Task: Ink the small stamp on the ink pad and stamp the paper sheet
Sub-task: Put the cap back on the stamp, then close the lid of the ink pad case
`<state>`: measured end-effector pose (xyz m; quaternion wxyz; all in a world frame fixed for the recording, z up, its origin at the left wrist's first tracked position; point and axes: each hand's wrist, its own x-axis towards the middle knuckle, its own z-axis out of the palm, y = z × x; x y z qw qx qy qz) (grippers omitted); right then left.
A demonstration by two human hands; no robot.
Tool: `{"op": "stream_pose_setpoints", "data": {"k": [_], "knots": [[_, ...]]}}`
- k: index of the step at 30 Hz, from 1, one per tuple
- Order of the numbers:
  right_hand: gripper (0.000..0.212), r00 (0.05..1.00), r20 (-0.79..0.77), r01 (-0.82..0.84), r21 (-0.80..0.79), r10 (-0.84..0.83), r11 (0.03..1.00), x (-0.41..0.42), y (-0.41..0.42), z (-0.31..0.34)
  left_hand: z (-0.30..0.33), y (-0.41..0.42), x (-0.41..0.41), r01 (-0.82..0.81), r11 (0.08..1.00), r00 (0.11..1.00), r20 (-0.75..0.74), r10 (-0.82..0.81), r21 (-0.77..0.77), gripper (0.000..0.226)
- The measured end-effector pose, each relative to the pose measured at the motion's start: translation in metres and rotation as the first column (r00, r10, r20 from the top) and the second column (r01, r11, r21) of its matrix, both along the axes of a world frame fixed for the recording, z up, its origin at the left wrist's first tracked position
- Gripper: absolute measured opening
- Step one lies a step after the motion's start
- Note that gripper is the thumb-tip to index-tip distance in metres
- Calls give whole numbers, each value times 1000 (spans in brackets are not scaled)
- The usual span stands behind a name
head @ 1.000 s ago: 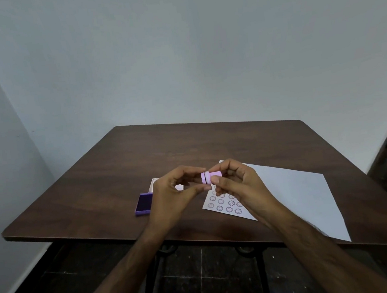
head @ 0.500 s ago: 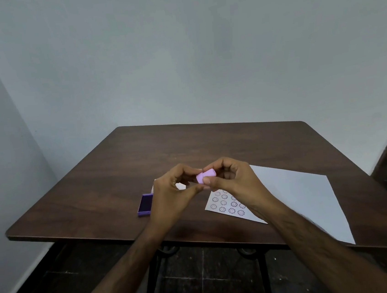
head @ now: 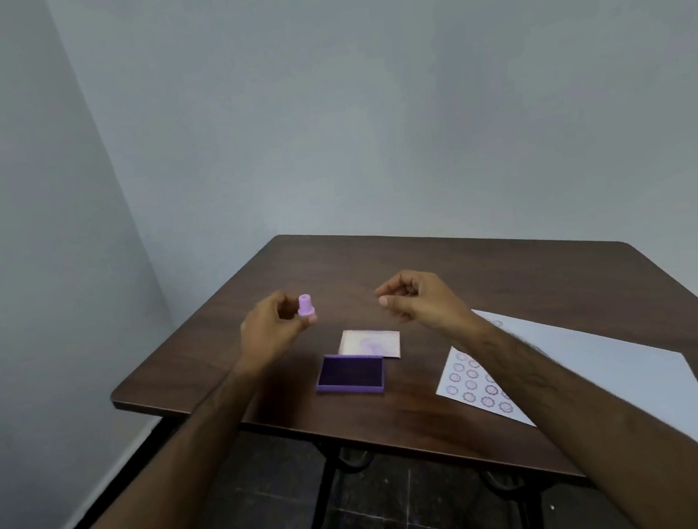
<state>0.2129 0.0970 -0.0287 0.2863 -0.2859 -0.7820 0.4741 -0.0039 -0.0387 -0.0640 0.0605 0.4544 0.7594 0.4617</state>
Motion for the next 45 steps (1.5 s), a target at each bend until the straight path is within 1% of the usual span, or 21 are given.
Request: {"op": "stream_pose_setpoints", "data": {"k": [3,6,9,12,17,18,20,22,23,24,26,27,29,32,34,36,40,43,45], "knots": [[10,992,118,29,68,-37,997,-8,8,-14,-17,0,-25,-101,988,993,-79,92,-115,30],[7,975,213,40,125,-66,991,-14,13,-25,-32,5,-39,-162,969,984,-104,144,-184,34],[6,968,235,62,117,-88,991,-16,17,-29,-42,13,-45,-186,969,977,-132,165,-165,38],[5,963,258,59,95,-82,994,-15,20,-30,-46,16,-46,-186,971,976,-142,165,-150,36],[6,970,230,68,35,-74,997,-10,21,-28,-44,12,-44,-148,975,978,-170,120,-164,35],[6,972,224,70,31,-75,997,-7,22,-26,-43,11,-42,-152,977,975,-186,123,-148,37],[6,974,212,82,23,-85,996,-2,24,-22,-39,9,-33,-159,985,956,-258,138,-61,40],[9,967,231,105,33,-110,994,4,27,-19,-30,8,-21,-70,997,938,-337,78,35,30],[11,959,257,113,41,-119,993,6,27,-17,-24,9,-14,10,999,933,-360,6,43,23],[12,950,287,116,46,-124,992,7,27,-16,-19,10,-6,85,996,927,-369,-75,11,18],[14,926,356,116,47,-125,992,9,26,-14,-9,15,8,170,980,924,-329,-196,-106,21],[15,913,388,116,46,-125,992,9,24,-12,-5,18,14,182,970,929,-294,-224,-164,25],[17,893,433,121,28,-121,992,9,22,-12,-1,24,19,170,947,940,-244,-239,-273,32],[20,870,483,128,-36,-95,991,4,17,-13,1,30,23,147,912,939,-237,-250,-383,36],[22,865,496,140,-90,-77,986,0,13,-15,-1,33,22,136,910,947,-218,-235,-391,34],[24,881,469,156,-147,-70,977,-4,11,-18,-2,34,21,146,917,963,-159,-217,-370,29],[28,930,359,180,-247,-82,952,-9,7,-22,-3,34,18,124,938,986,-63,-152,-324,26],[25,955,273,200,-311,-114,929,-11,3,-22,-3,33,19,77,959,995,-39,-91,-274,31],[24,968,203,214,-373,-146,903,-11,1,-21,-2,32,21,48,976,999,-8,-51,-211,34]]}}
